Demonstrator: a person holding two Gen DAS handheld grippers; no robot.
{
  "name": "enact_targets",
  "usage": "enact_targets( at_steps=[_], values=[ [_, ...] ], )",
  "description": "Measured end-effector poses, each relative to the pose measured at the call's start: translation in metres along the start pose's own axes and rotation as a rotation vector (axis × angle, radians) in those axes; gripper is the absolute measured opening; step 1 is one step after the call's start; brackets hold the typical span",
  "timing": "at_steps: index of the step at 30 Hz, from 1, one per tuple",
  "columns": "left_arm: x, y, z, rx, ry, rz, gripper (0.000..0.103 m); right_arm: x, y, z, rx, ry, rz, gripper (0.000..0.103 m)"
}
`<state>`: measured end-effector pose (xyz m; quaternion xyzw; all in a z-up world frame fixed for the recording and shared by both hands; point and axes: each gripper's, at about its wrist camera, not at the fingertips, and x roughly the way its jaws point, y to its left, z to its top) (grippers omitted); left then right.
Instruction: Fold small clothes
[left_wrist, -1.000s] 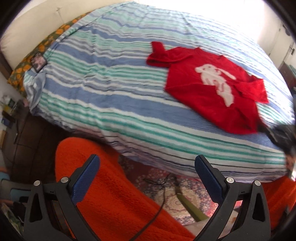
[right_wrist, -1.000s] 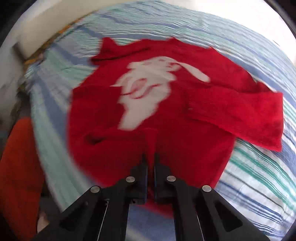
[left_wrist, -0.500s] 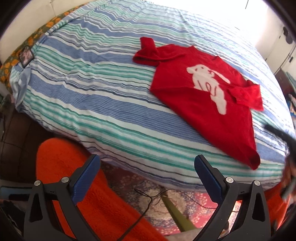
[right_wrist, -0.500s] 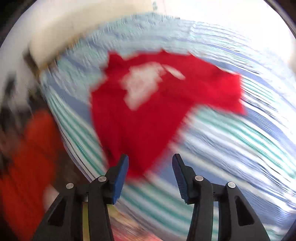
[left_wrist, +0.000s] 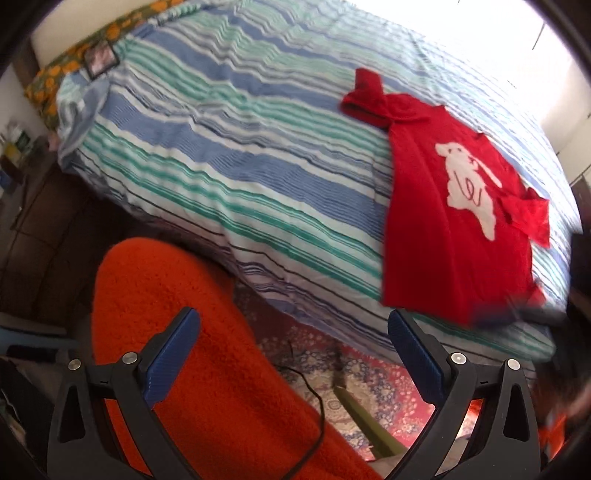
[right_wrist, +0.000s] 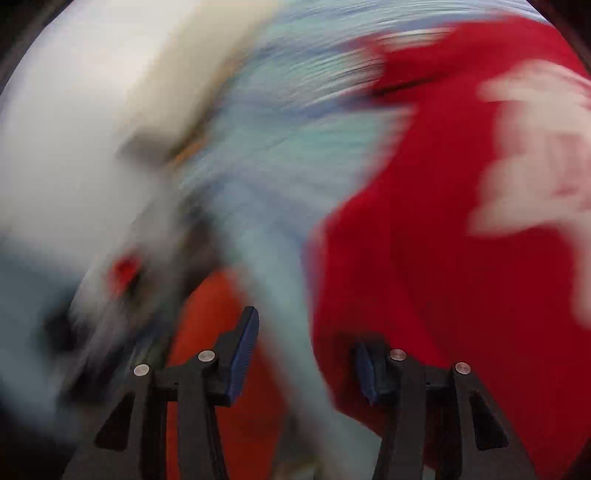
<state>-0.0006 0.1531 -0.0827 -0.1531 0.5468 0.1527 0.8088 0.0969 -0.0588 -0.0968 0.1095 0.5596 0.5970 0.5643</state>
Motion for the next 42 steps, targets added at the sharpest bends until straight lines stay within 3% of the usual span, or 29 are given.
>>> enact_targets(
  at_steps=[2,4,8,11,13,15,17,20,22,23,24,25,26,29,31,34,37,40,42],
  values=[
    [0.01,-0.004,0.009,0.003,-0.001,-0.053,0.102,-0.018,0.029,-0.036,-0.073,0.006,0.018,0.05],
    [0.027,-0.016,0.018,0.029,0.026,-0.113,0.102,-0.053,0.031,-0.069,-0.033,-0.069,-0.076,0.052],
    [0.072,-0.044,0.032,0.056,0.124,-0.183,0.1,-0.152,-0.016,-0.134,0.305,-0.354,-0.408,0.06],
    [0.092,-0.067,0.027,0.113,0.185,-0.197,0.094,-0.199,-0.045,-0.167,0.555,-0.46,-0.503,0.061],
    [0.097,-0.079,0.021,0.165,0.182,-0.154,0.091,-0.204,-0.048,-0.166,0.612,-0.481,-0.529,0.061],
    [0.102,-0.086,0.017,0.202,0.174,-0.104,0.083,-0.189,-0.039,-0.144,0.588,-0.464,-0.599,0.068],
    [0.107,-0.088,0.017,0.216,0.17,-0.067,0.076,-0.171,-0.018,-0.12,0.472,-0.453,-0.662,0.073],
    [0.104,-0.086,0.017,0.214,0.162,-0.079,0.075,-0.134,-0.013,-0.064,0.289,-0.42,-0.762,0.073],
    [0.101,-0.082,0.016,0.215,0.159,-0.096,0.075,-0.117,-0.038,-0.042,0.256,-0.379,-0.708,0.073],
    [0.101,-0.079,0.016,0.214,0.16,-0.104,0.075,-0.114,-0.057,-0.039,0.281,-0.301,-0.679,0.069],
    [0.099,-0.077,0.016,0.214,0.159,-0.111,0.074,-0.111,-0.073,-0.046,0.322,-0.201,-0.65,0.062],
    [0.097,-0.074,0.016,0.215,0.155,-0.115,0.074,-0.105,-0.09,-0.052,0.379,-0.07,-0.628,0.045],
    [0.094,-0.071,0.014,0.219,0.15,-0.116,0.071,-0.105,-0.093,-0.061,0.399,0.017,-0.649,0.037],
    [0.076,-0.065,0.01,0.236,0.11,-0.108,0.066,-0.127,-0.078,-0.102,0.403,0.144,-0.72,0.034],
    [0.068,-0.069,0.008,0.256,0.075,-0.112,0.066,-0.155,-0.065,-0.136,0.468,0.128,-0.748,0.035],
    [0.065,-0.075,0.009,0.271,0.065,-0.149,0.066,-0.188,-0.046,-0.168,0.53,-0.004,-0.808,0.043],
    [0.077,-0.082,0.014,0.269,0.096,-0.148,0.066,-0.202,-0.044,-0.182,0.603,-0.259,-0.666,0.065],
    [0.098,-0.087,0.015,0.269,0.172,-0.175,0.063,-0.18,-0.06,-0.171,0.65,-0.379,-0.525,0.065],
    [0.103,-0.091,0.013,0.269,0.186,-0.174,0.004,-0.149,-0.076,-0.157,0.668,-0.357,-0.475,0.065]
  ],
)
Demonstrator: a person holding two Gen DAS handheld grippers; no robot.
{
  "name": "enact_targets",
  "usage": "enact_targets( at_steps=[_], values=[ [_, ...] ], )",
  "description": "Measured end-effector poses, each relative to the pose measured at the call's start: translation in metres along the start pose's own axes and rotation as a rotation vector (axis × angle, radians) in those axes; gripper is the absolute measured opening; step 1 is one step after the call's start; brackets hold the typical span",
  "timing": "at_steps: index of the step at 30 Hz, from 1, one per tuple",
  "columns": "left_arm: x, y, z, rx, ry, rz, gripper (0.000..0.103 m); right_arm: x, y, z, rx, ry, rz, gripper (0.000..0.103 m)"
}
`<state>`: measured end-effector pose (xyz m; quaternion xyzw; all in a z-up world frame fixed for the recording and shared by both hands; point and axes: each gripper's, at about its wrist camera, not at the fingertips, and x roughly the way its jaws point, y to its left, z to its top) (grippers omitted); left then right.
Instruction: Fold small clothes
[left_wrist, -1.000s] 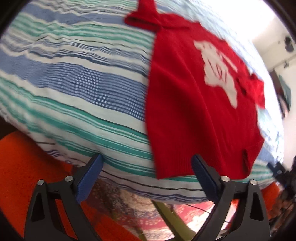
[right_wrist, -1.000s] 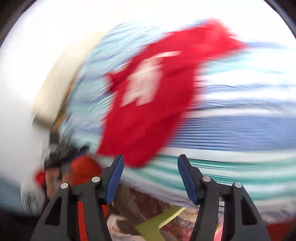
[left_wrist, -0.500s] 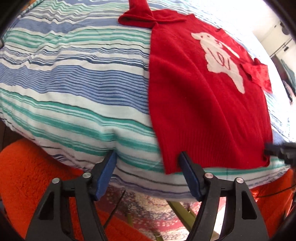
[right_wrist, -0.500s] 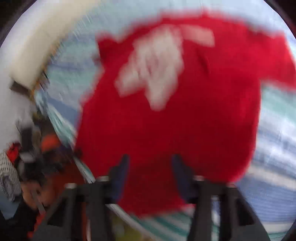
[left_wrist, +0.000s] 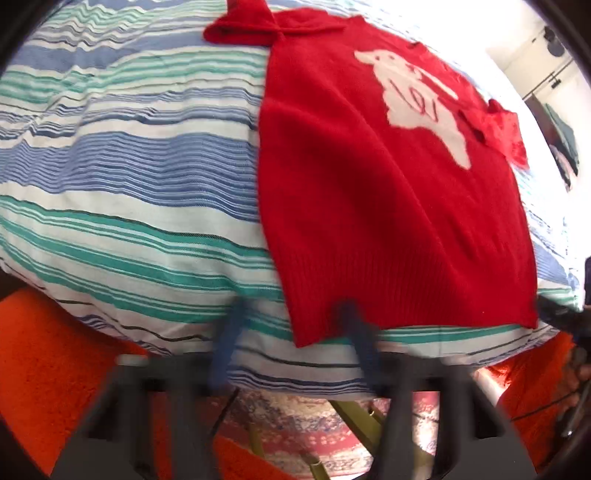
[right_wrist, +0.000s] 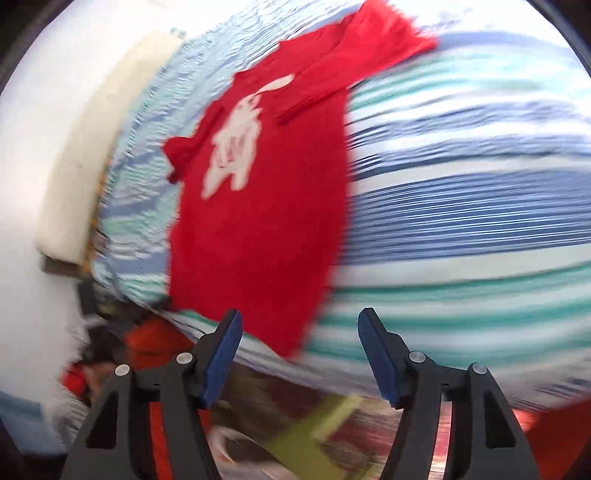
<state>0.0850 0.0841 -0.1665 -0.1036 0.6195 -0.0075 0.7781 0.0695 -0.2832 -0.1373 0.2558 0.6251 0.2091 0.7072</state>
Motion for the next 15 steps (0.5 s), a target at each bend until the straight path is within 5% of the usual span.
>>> enact_targets(
  at_steps=[1,2,9,15],
  values=[
    [-0.002,0.001,0.0,-0.008,-0.005,-0.001,0.002,0.013,0.005,0.0,-0.037,0.024,-0.033,0.051],
    [-0.007,0.004,0.0,-0.028,-0.021,-0.005,0.002,0.02,0.013,-0.002,-0.085,0.028,-0.095,0.007],
    [-0.014,0.025,-0.008,-0.109,-0.037,0.014,0.001,-0.037,-0.009,-0.024,0.004,-0.115,-0.175,0.004],
    [-0.006,0.022,-0.006,-0.093,-0.025,0.05,0.001,-0.005,-0.006,-0.02,-0.017,-0.1,-0.244,0.003]
  ],
)
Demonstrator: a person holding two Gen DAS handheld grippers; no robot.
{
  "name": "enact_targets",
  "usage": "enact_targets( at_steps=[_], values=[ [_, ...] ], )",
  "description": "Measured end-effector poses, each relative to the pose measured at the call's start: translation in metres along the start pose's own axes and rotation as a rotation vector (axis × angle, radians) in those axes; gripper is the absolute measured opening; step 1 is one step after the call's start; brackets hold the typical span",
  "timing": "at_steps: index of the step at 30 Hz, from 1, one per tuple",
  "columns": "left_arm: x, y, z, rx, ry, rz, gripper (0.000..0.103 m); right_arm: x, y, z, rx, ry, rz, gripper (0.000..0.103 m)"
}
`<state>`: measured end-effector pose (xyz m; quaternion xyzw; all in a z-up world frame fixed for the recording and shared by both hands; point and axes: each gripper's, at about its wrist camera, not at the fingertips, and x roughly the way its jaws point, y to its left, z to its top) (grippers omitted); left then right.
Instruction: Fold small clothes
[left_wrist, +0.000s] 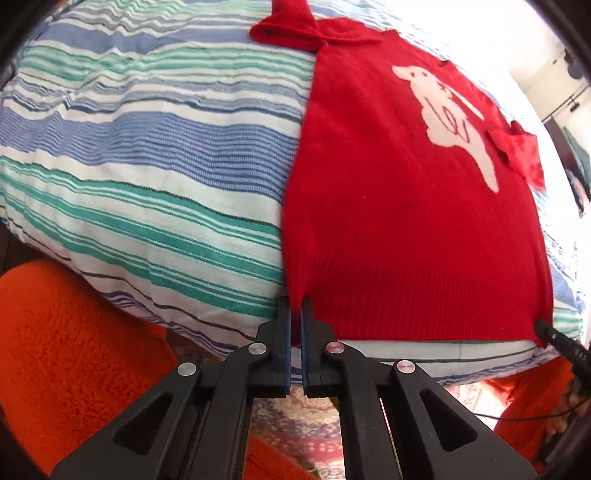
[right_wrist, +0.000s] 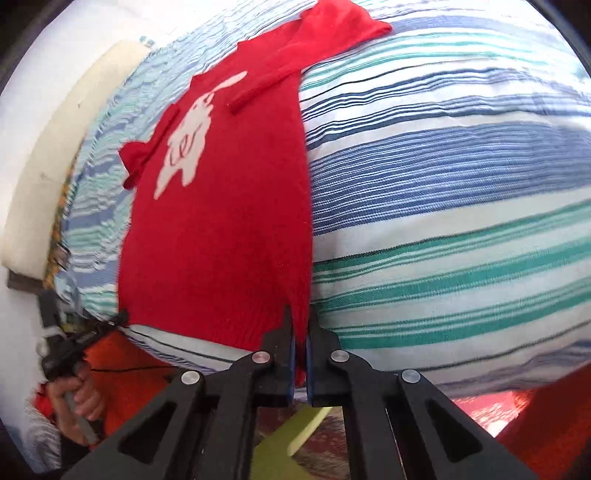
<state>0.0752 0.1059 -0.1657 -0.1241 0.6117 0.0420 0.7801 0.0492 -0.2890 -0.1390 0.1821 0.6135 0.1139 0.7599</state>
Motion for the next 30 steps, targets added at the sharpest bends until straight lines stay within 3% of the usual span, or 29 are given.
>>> enact_targets(
  at_steps=[12,30],
  values=[
    [0.012,-0.011,0.002,0.015,0.009,0.029,0.001,-0.006,0.007,-0.006,-0.088,-0.031,-0.072,0.003],
    [0.009,-0.005,0.0,-0.014,0.015,0.012,0.001,-0.011,0.004,-0.01,-0.056,-0.034,-0.059,0.003]
  ],
)
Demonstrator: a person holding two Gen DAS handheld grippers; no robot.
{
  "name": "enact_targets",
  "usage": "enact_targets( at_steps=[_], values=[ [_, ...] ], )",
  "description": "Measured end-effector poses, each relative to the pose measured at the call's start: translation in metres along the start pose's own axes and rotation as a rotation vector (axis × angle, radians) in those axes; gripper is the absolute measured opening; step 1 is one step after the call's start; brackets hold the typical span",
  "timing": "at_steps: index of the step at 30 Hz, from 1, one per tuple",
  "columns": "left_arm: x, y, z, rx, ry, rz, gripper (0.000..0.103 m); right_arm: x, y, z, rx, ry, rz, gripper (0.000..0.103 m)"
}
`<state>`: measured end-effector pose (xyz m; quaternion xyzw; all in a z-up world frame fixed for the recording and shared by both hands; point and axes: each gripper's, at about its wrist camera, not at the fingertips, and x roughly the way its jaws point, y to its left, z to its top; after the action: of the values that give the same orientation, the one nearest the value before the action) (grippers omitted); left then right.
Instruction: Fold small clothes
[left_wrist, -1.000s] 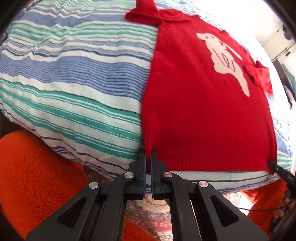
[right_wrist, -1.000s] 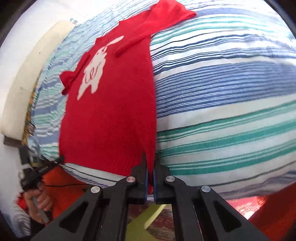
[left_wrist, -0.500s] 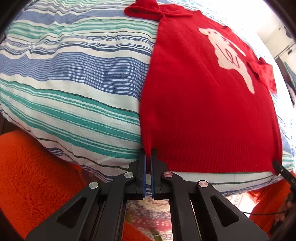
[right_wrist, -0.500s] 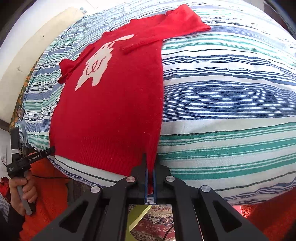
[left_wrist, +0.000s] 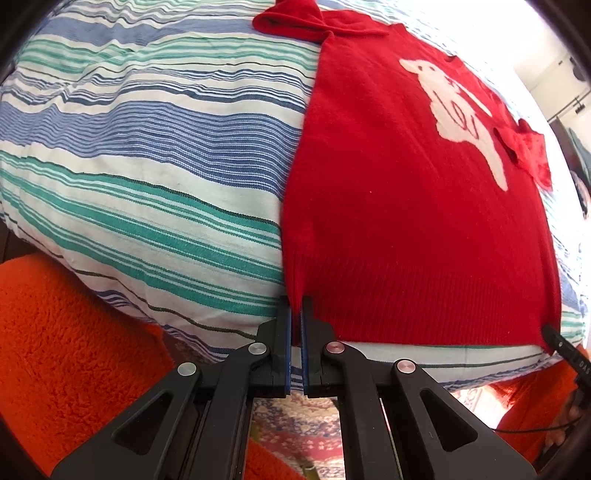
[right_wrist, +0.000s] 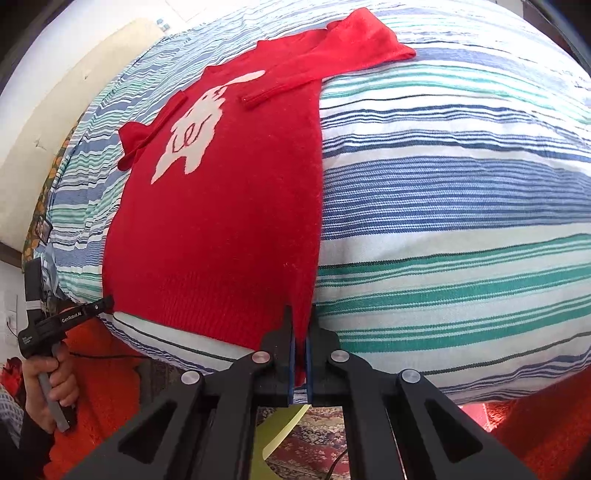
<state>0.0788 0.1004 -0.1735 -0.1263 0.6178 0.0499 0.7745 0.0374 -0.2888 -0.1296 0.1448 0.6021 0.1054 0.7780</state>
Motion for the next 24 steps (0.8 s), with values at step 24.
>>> enact_targets(
  at_steps=[24],
  values=[
    [-0.0036,0.0043,0.0005,0.014,-0.004,0.018,0.001,-0.0008,-0.0064,-0.0052,0.076,0.005,0.03,0.003]
  ],
)
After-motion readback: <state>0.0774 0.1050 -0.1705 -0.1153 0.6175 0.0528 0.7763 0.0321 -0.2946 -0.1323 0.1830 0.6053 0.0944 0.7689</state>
